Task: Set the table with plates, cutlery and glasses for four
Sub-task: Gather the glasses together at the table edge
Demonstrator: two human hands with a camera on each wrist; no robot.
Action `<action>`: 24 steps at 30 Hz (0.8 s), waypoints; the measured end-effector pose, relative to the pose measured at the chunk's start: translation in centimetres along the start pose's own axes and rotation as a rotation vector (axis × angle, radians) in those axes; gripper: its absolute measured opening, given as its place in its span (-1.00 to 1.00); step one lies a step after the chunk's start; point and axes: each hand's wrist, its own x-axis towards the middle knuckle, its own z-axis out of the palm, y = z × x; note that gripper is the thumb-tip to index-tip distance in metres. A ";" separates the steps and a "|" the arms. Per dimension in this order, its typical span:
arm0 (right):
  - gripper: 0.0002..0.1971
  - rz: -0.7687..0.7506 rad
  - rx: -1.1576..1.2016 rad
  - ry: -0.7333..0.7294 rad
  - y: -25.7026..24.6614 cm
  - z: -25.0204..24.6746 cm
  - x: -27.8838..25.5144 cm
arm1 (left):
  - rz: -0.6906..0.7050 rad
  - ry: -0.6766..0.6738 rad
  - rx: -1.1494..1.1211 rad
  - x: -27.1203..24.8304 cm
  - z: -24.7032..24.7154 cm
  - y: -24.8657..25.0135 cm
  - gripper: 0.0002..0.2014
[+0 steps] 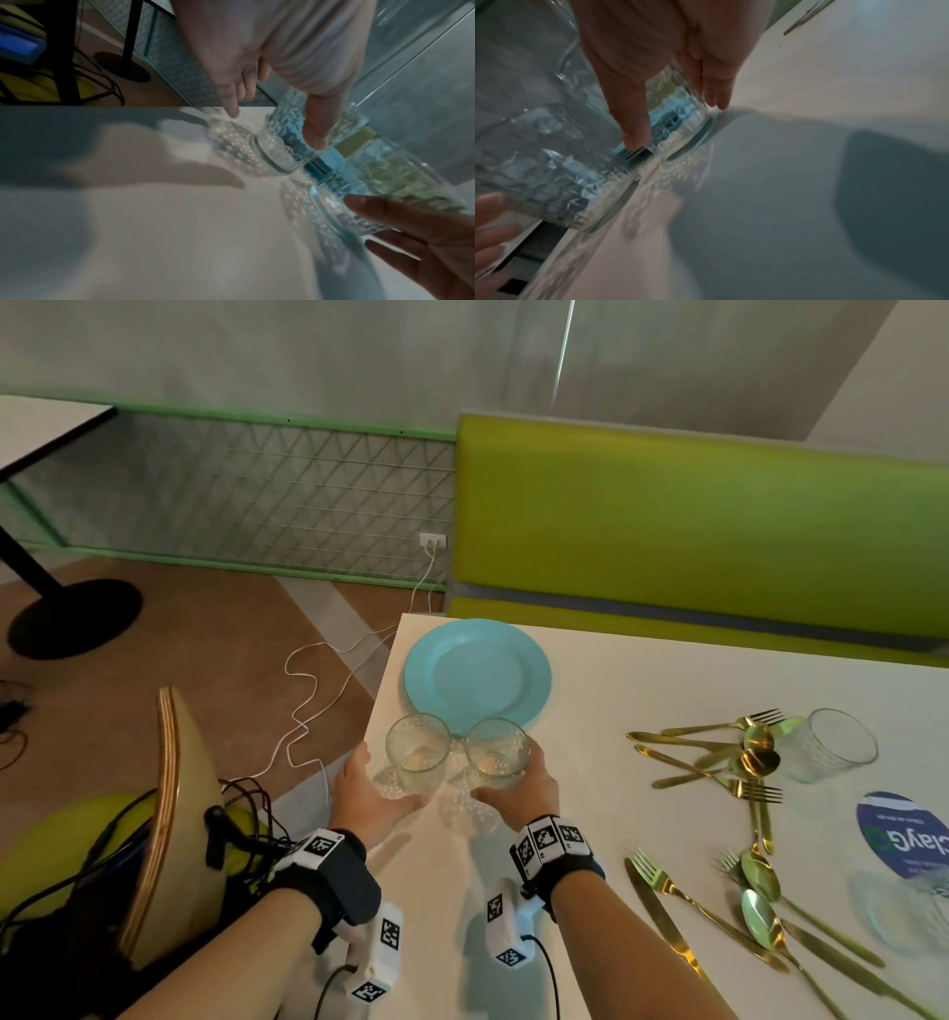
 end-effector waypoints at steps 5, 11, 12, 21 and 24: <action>0.04 0.026 -0.061 -0.004 0.5 -3.3 -1.9 | 0.142 0.240 -0.019 -2.8 -0.4 4.3 -0.26; -0.44 0.016 0.024 0.320 3.2 -11.7 -6.5 | 0.457 0.079 -0.290 -7.8 3.7 12.7 -0.63; -0.51 0.027 0.037 0.385 3.9 -13.4 -7.2 | 0.485 0.022 -0.324 -8.5 4.7 14.1 -0.67; -0.72 0.386 0.183 0.764 15.4 -25.6 -12.1 | 0.487 -0.558 0.038 -11.8 17.6 21.9 -0.63; -0.70 0.470 0.215 0.803 18.9 -27.3 -12.2 | 0.479 -0.637 0.142 -11.7 22.3 23.7 -0.54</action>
